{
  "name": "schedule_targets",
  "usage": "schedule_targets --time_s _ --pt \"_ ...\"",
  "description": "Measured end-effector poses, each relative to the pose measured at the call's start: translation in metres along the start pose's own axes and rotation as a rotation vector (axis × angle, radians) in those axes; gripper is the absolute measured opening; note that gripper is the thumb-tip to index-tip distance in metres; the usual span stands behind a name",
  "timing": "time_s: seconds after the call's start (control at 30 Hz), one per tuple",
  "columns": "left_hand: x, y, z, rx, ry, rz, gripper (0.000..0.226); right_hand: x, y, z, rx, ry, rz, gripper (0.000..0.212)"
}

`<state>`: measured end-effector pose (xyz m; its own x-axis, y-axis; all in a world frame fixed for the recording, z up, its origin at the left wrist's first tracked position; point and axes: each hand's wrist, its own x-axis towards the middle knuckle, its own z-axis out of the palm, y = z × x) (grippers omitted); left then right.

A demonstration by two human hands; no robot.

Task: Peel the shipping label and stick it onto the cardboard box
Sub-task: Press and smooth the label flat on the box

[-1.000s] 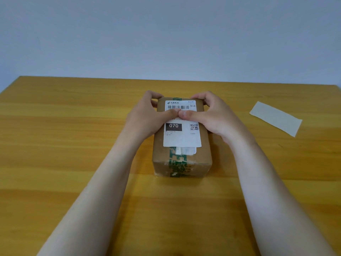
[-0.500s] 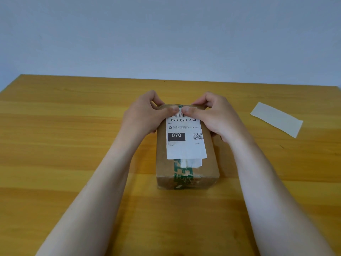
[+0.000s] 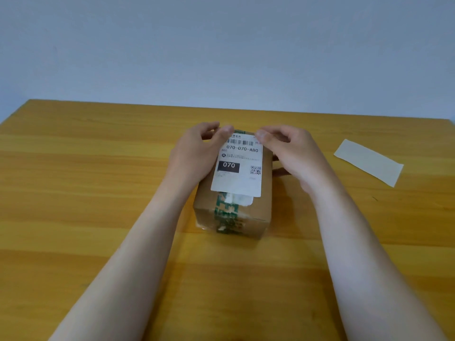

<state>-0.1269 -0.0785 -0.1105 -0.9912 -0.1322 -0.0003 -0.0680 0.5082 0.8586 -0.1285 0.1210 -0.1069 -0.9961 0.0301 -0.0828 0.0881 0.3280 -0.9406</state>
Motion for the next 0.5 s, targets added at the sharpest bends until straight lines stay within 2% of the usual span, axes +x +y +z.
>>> schedule_targets --time_s 0.1,0.13,0.27,0.33,0.5 --pt "-0.002 0.005 -0.004 -0.035 -0.139 -0.039 0.082 -0.001 -0.001 -0.002 -0.015 -0.090 0.010 0.082" --pt "-0.002 0.005 -0.006 -0.043 -0.186 -0.054 0.088 -0.001 0.001 -0.003 -0.038 -0.129 0.002 0.095" --pt "-0.003 0.003 -0.009 -0.067 -0.326 -0.115 0.105 0.000 0.003 -0.001 -0.067 -0.247 0.011 0.123" --pt "-0.004 0.004 -0.005 -0.074 -0.303 -0.109 0.101 0.001 0.004 0.000 -0.063 -0.244 0.001 0.120" --pt "-0.005 0.005 0.001 -0.048 -0.172 -0.076 0.070 0.005 0.009 0.000 -0.013 -0.161 -0.016 0.083"
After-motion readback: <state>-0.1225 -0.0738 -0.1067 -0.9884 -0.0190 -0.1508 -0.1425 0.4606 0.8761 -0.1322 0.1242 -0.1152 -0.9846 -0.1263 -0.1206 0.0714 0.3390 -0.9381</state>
